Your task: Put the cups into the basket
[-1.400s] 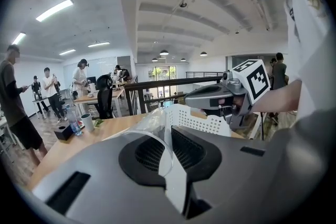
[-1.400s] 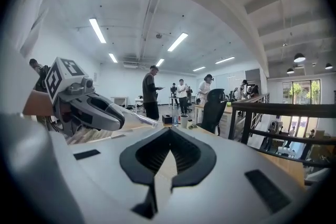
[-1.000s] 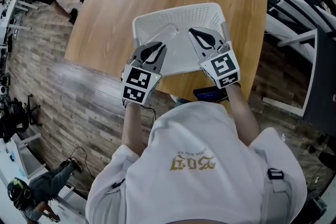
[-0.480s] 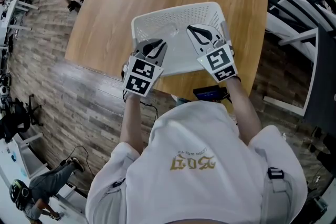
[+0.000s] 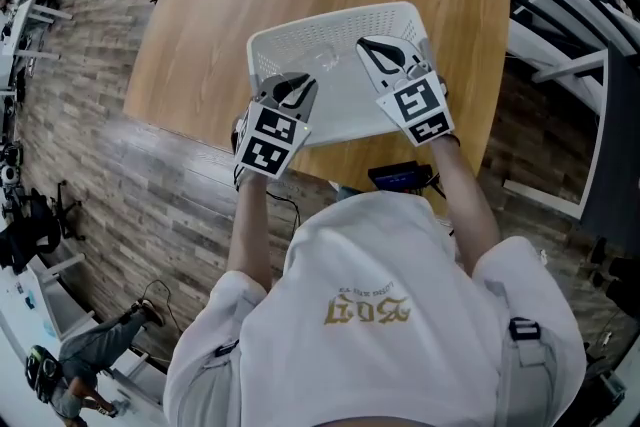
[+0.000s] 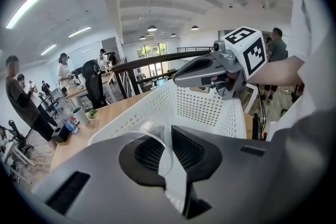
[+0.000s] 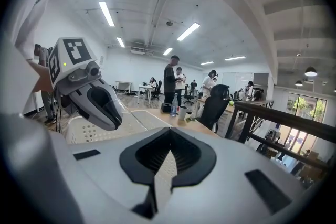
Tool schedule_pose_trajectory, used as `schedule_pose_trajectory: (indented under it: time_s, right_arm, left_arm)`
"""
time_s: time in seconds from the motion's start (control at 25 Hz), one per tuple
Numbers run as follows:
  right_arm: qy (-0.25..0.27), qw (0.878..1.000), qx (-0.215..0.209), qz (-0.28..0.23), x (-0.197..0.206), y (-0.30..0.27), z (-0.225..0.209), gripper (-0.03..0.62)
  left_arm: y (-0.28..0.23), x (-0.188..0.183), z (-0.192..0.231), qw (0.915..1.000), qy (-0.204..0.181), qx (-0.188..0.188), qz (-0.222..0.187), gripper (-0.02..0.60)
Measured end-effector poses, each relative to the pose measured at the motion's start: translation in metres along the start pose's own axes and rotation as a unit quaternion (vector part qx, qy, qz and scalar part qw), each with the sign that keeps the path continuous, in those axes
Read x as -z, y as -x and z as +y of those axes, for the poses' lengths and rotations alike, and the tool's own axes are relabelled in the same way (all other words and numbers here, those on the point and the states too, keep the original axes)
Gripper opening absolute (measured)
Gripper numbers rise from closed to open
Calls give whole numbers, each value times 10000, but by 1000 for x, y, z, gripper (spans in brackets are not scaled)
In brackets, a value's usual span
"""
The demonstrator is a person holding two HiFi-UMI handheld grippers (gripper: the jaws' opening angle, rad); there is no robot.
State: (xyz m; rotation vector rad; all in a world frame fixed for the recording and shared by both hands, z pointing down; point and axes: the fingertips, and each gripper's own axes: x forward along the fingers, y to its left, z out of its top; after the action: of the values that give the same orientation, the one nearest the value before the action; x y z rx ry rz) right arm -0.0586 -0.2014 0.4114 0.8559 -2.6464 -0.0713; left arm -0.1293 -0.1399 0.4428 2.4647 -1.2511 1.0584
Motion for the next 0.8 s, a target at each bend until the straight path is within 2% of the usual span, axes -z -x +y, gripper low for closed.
schedule_pose_trajectory:
  time_s: [0.16, 0.32, 0.44, 0.6, 0.8]
  right_arm:
    - [100, 9999, -47, 75, 1, -3, 1, 11]
    - [494, 9985, -111, 221, 5, -4, 7, 11]
    - [664, 9960, -312, 506, 14, -7, 16, 11]
    - [1039, 9868, -725, 1010, 29, -11, 32, 11]
    - [1143, 9826, -844, 1193, 35, -16, 39, 11]
  left_arm:
    - [-4, 1, 0, 9995, -235, 14, 206, 43]
    - [-9, 4, -3, 9985, -378, 135, 363, 43]
    - [-13, 8, -6, 9973, -484, 192, 517, 43]
    - [-17, 11, -8, 9950, -631, 289, 718, 43]
    - [-21, 19, -11, 9912, -862, 351, 937, 43]
